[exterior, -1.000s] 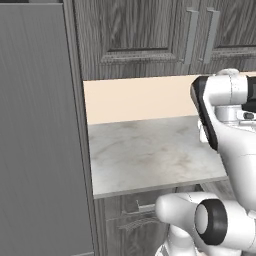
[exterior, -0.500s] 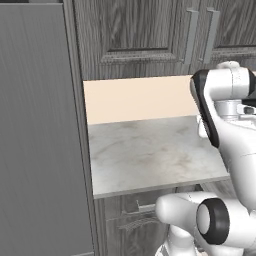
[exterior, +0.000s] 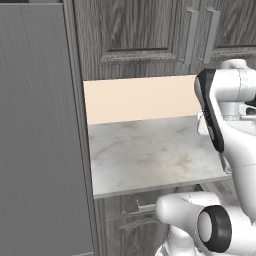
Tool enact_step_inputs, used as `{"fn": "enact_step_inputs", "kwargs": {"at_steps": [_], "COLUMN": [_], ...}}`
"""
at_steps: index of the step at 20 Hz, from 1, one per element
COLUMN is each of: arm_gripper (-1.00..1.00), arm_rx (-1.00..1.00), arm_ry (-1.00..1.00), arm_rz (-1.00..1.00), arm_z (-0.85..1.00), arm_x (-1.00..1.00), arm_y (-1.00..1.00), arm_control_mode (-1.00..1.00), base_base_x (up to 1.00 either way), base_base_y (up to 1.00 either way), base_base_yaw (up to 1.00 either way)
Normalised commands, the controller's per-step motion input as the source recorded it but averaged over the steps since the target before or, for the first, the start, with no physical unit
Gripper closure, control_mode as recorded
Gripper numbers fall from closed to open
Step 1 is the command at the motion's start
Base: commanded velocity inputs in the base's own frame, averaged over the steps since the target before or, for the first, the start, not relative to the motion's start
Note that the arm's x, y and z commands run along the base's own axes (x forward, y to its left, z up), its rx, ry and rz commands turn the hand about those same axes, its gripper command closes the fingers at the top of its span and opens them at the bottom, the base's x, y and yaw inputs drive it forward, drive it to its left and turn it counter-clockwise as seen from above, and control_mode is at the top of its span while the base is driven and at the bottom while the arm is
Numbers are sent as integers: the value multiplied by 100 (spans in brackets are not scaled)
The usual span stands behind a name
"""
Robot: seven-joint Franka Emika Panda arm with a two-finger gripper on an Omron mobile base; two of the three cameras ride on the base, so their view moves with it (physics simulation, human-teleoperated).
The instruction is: Take the tongs from the drawer on the right and place them on the dining counter next to the tray containing the hot dog.
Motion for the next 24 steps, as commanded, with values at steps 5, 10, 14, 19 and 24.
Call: {"fn": "enact_step_inputs", "kwargs": {"at_steps": [5, 10, 14, 19, 24], "arm_gripper": [100, 100, 100, 100, 100], "arm_rx": [0, 0, 0, 0, 0], "arm_ry": [-6, -5, -5, -2, -1], "arm_rz": [0, 0, 0, 0, 0], "arm_z": [0, 0, 0, 0, 0], "arm_x": [26, 25, 21, 21, 20], "arm_y": [15, 15, 11, 7, 11], "arm_control_mode": [-100, -100, -100, -100, -100], "base_base_x": [0, 0, 0, 0, 0], "base_base_y": [0, 0, 0, 0, 0], "base_base_yaw": [0, 0, 0, 0, 0]}}
